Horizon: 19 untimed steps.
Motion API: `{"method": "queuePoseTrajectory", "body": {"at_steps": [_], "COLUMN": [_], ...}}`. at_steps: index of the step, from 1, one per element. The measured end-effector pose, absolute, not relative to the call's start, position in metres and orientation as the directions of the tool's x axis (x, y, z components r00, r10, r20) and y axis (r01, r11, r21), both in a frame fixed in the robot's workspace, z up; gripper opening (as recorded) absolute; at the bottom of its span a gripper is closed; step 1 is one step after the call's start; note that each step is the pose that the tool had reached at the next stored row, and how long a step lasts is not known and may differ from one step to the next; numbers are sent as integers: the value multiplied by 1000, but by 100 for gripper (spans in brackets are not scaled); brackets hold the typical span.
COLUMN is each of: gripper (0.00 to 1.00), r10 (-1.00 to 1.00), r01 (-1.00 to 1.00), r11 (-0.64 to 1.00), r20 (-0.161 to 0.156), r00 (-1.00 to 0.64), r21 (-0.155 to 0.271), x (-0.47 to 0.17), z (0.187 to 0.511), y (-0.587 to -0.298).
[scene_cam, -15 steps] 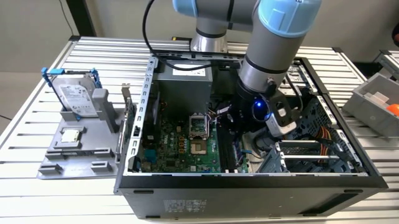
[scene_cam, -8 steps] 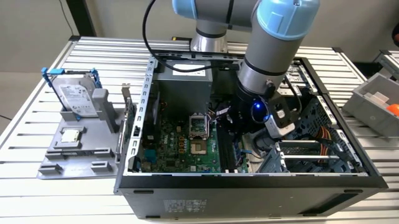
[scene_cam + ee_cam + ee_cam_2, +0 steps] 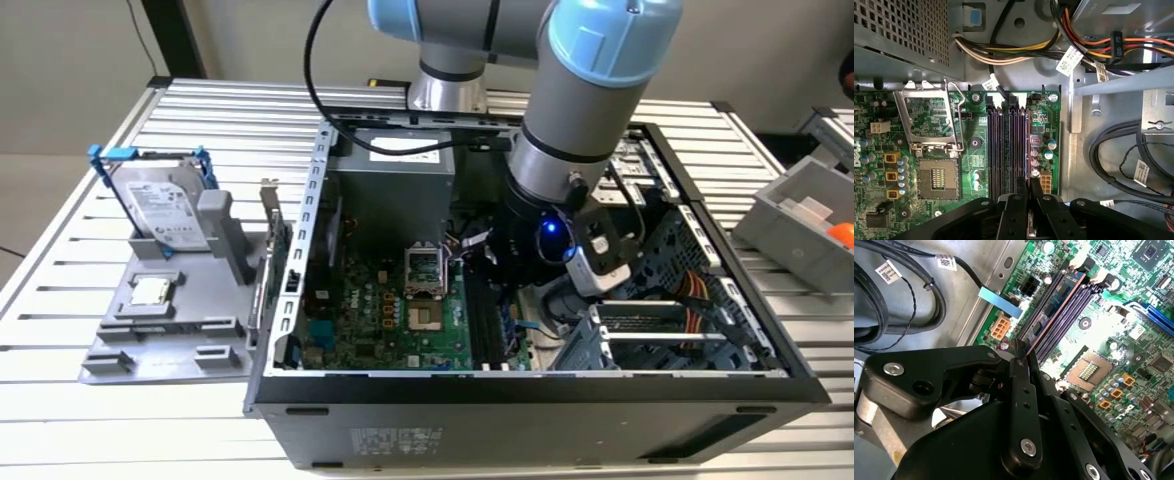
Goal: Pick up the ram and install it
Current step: 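Insert the ram into the slot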
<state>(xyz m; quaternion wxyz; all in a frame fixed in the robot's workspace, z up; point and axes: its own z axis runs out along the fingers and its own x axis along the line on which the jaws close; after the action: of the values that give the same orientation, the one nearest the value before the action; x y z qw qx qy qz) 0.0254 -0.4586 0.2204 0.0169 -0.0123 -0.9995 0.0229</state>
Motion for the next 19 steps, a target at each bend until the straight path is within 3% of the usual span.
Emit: {"method": "queuePoseTrajectory", "body": {"at_steps": [19], "gripper": [0], "r10": [22], "r01": [21], "r11": [999], "r20": [33], "r00": [-999], "r21": [-46], "x": [22], "z": [217], "y": [-460]}}
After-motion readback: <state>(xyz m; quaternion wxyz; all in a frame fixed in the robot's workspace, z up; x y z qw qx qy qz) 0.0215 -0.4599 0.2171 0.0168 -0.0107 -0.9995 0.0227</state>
